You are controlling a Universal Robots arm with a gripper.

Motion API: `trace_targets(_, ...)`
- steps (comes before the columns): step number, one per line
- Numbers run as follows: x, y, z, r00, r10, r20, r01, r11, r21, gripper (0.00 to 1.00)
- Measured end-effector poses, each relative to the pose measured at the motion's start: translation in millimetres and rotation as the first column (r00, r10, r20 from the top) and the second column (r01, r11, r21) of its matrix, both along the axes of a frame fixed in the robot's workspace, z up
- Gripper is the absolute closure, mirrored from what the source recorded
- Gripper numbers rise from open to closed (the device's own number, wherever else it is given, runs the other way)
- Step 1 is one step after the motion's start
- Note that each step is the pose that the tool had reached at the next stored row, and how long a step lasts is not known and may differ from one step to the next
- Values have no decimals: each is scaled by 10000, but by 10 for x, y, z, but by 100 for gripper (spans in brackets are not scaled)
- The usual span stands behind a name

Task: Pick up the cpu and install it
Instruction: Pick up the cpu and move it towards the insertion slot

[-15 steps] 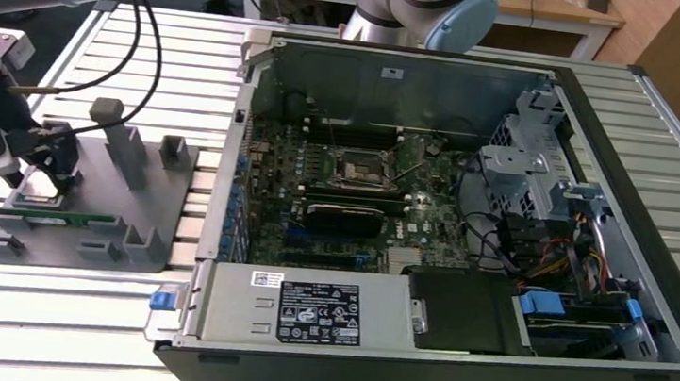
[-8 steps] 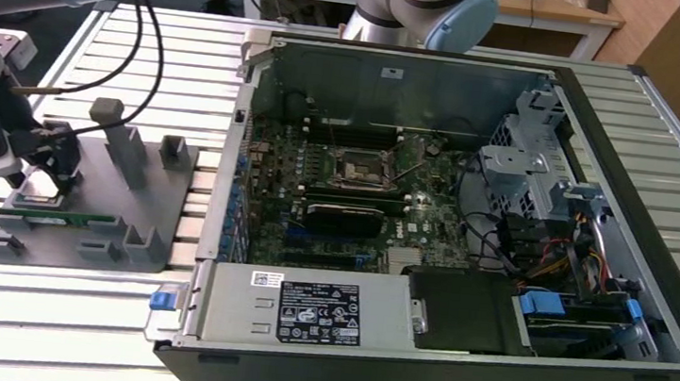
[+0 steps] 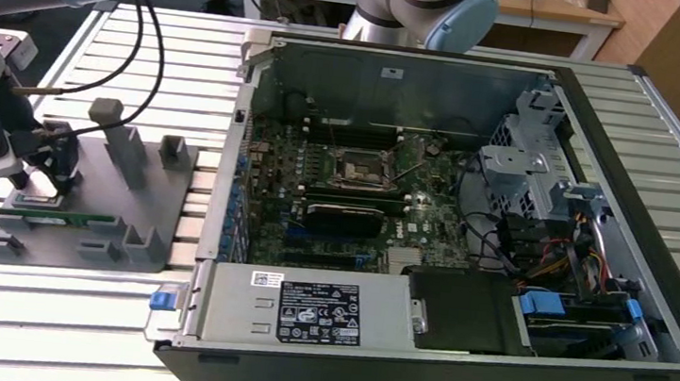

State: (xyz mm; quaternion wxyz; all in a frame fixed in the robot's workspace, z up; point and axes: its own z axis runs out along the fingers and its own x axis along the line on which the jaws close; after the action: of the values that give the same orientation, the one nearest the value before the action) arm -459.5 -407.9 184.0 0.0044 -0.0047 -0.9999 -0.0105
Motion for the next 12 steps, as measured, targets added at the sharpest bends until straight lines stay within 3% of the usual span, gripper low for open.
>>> trace_targets(12,9,0,26,10000,-31,1,31,10000,4,46)
